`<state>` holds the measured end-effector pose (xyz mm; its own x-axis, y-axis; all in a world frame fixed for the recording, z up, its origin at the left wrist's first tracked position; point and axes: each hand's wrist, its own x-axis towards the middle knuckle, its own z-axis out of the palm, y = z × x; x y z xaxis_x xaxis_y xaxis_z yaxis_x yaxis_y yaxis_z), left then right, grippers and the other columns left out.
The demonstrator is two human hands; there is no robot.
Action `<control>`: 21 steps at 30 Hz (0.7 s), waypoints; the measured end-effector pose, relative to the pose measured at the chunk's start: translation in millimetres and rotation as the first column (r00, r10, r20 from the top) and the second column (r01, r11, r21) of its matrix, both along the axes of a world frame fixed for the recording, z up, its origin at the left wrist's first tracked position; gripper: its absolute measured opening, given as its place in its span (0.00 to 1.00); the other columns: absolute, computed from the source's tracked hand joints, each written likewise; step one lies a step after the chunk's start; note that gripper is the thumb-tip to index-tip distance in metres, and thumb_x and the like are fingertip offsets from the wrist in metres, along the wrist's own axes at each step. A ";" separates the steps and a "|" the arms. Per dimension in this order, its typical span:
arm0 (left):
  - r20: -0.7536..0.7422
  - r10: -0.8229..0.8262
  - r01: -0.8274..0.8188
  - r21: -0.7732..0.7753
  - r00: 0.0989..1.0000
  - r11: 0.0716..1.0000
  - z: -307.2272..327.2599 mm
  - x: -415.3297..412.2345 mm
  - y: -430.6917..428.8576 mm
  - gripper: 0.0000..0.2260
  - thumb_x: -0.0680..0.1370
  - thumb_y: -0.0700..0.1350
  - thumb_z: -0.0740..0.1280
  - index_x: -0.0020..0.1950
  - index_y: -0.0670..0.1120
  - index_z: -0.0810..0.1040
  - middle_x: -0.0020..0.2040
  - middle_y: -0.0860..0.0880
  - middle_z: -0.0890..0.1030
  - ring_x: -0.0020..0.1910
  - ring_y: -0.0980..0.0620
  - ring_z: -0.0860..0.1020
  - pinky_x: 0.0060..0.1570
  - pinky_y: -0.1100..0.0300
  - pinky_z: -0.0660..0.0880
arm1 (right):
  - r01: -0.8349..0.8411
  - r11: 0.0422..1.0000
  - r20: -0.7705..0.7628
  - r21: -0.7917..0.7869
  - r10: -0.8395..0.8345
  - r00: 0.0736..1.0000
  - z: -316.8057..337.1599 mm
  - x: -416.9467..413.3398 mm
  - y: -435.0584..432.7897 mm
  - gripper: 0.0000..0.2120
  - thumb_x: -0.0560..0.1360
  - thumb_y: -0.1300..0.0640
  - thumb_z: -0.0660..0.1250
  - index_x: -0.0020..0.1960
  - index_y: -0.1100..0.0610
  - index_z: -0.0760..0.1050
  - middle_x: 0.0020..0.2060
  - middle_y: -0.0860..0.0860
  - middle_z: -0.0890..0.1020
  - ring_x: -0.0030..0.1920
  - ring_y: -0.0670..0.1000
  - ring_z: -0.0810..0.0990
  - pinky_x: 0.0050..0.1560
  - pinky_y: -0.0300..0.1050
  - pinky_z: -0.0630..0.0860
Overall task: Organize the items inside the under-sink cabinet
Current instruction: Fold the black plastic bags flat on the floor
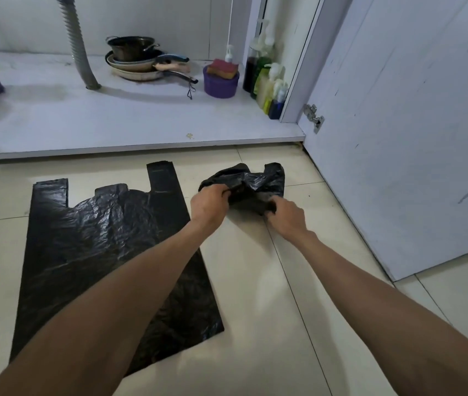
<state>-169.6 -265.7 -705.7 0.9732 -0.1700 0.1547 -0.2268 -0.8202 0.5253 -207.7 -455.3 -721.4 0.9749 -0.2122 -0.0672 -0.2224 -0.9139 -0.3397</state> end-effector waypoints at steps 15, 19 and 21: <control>-0.003 -0.362 0.349 0.271 0.932 0.897 57.4 25.2 -12.8 0.35 0.73 0.56 0.69 0.77 0.52 0.60 0.78 0.47 0.57 0.78 0.46 0.46 0.75 0.40 0.44 | -0.188 0.980 0.131 0.064 0.179 0.975 110.1 34.8 7.4 0.22 0.64 0.55 0.77 0.29 0.53 0.62 0.28 0.48 0.69 0.32 0.52 0.67 0.31 0.47 0.58; -0.004 -0.287 0.280 0.236 0.958 0.930 80.8 29.1 -23.4 0.10 0.76 0.52 0.66 0.56 0.53 0.80 0.54 0.49 0.81 0.63 0.46 0.73 0.71 0.42 0.56 | -0.207 0.978 0.070 0.039 0.204 0.977 138.8 38.7 8.5 0.22 0.62 0.50 0.80 0.30 0.53 0.65 0.28 0.48 0.71 0.32 0.50 0.69 0.32 0.46 0.63; 0.023 -0.213 0.203 0.213 0.977 0.956 89.3 28.2 -25.1 0.07 0.77 0.49 0.65 0.52 0.51 0.81 0.46 0.50 0.81 0.55 0.46 0.77 0.69 0.44 0.58 | -0.174 0.983 0.004 0.064 0.175 0.985 148.0 38.1 1.6 0.17 0.63 0.50 0.80 0.34 0.53 0.71 0.32 0.49 0.77 0.33 0.50 0.75 0.33 0.45 0.70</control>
